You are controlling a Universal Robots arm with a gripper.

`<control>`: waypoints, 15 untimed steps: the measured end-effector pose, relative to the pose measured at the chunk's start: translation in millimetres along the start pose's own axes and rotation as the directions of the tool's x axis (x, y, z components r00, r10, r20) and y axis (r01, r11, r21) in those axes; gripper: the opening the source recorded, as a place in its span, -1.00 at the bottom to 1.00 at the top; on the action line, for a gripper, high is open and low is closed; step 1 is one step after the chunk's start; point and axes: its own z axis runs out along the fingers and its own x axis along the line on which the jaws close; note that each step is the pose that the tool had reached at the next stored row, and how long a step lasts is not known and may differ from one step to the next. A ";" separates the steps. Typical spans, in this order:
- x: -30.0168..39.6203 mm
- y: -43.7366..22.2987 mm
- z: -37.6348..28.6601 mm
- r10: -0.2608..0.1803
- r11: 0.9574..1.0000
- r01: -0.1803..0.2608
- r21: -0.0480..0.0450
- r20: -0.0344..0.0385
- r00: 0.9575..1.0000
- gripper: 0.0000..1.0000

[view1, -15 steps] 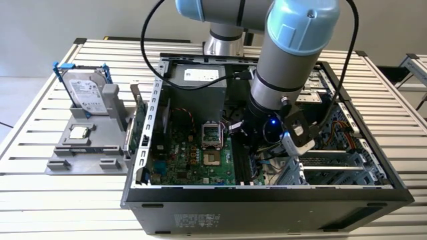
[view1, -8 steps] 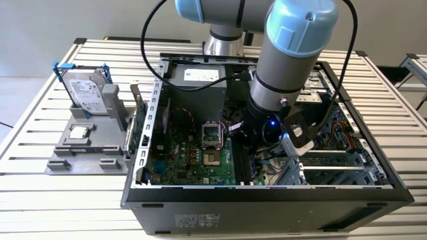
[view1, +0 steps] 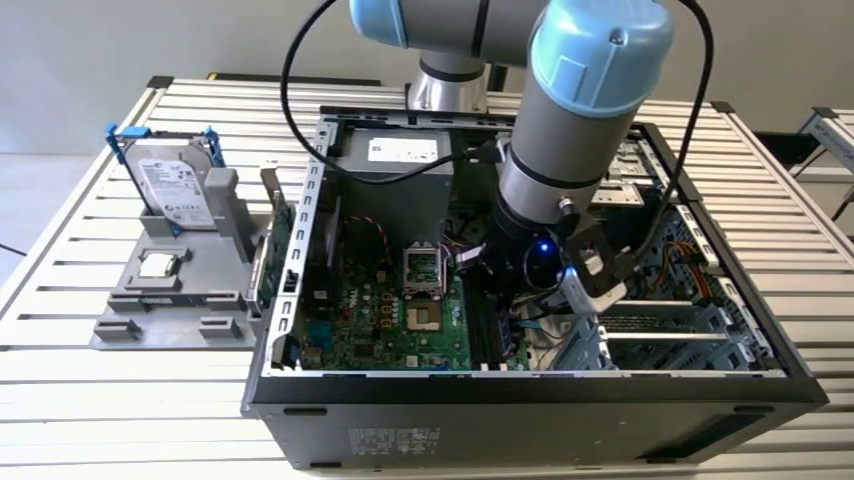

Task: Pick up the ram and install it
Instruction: 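Insert the ram into the slot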

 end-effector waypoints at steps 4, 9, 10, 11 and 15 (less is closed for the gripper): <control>0.0 -0.2 1.0 -0.001 1.000 0.001 0.000 0.000 1.000 -1.00; 0.0 -0.2 3.5 -0.001 1.000 0.001 0.000 0.000 1.000 -1.00; 0.1 -0.2 3.5 -0.001 1.000 0.001 0.000 0.000 1.000 -1.00; 0.1 -0.2 3.5 -0.001 1.000 0.001 0.000 0.000 1.000 -1.00; 0.3 -0.2 3.5 -0.001 1.000 0.001 0.000 0.000 1.000 -1.00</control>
